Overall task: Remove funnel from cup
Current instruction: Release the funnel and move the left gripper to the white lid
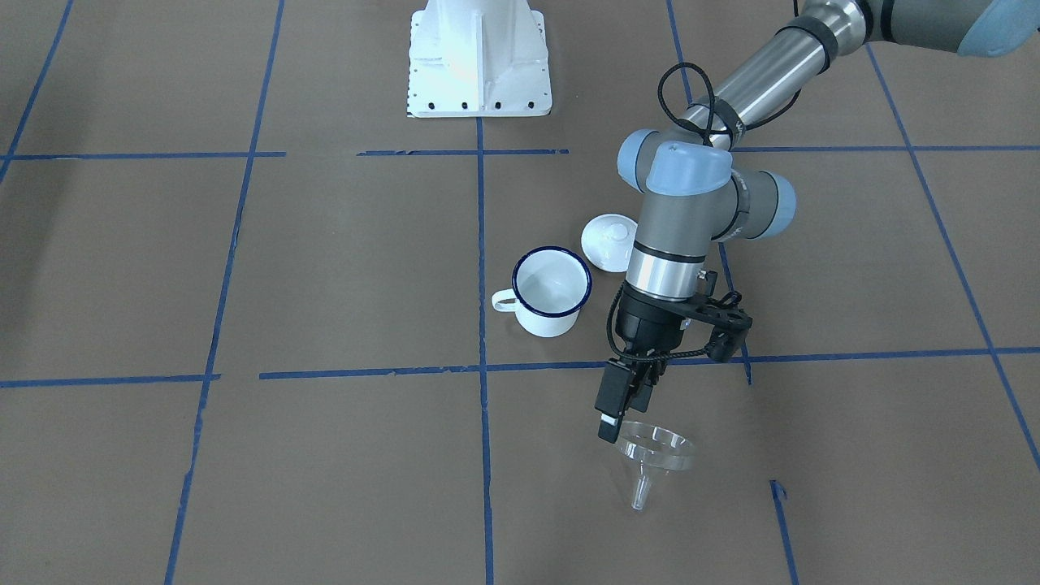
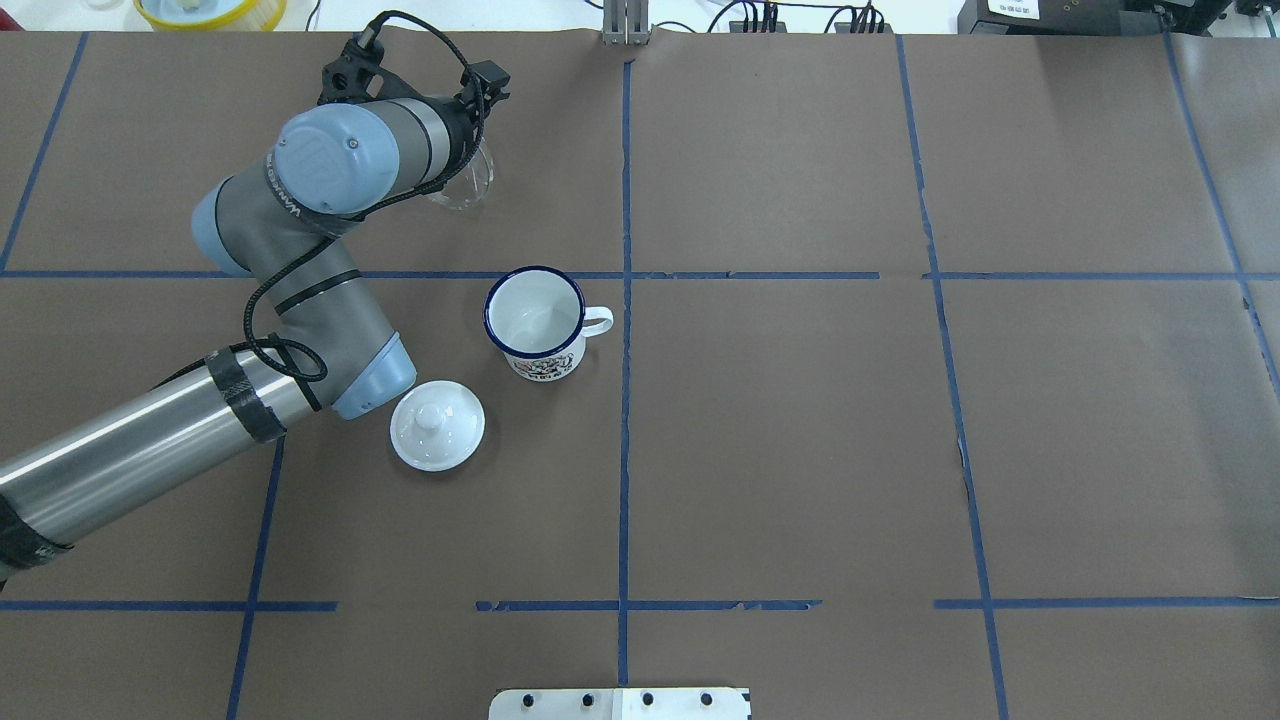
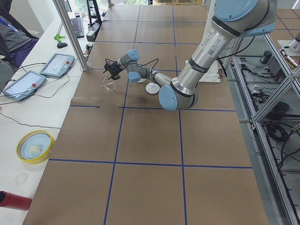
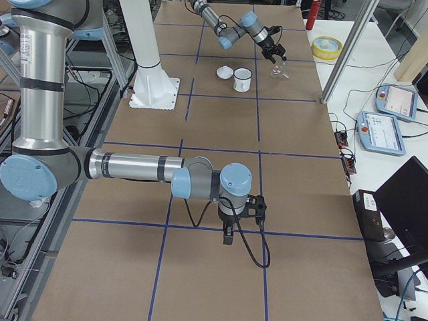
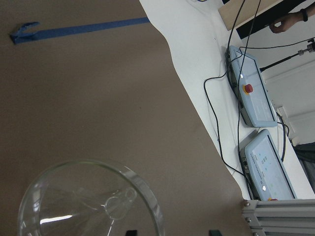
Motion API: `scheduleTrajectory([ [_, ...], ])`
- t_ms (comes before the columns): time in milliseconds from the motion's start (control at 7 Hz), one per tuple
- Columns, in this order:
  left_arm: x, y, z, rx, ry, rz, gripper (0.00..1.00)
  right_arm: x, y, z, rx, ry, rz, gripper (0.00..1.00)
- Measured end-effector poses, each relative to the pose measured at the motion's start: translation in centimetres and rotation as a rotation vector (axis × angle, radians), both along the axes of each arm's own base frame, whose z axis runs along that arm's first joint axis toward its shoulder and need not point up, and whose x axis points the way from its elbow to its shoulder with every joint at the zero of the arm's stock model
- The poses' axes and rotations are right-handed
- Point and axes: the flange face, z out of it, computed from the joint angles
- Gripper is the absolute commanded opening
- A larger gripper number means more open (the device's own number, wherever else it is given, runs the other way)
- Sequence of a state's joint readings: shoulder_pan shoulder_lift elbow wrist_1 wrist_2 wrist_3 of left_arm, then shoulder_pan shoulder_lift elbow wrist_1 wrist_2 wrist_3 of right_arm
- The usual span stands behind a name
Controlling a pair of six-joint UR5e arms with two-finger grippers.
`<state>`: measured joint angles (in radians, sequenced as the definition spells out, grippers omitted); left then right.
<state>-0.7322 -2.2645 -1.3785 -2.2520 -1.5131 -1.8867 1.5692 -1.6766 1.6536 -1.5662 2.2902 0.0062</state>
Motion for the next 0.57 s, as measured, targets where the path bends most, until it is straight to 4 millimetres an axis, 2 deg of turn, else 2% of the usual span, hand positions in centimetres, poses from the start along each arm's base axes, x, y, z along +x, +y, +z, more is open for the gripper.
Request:
scheduleTrajectory([
  [143,-1.7,2.6,-1.9,0.041,-0.093,0.140,1.00,0.0,0.0,0.0,0.000,0.000,0.000,1.00],
  [429,-6.6,8.9,-5.9,0.089,-0.297,0.423,1.00,0.0,0.0,0.0,0.000,0.000,0.000,1.00],
  [571,-8.6,11.3,-7.0,0.096,-0.356,0.500,1.00,0.0,0.0,0.0,0.000,0.000,0.000,1.00],
])
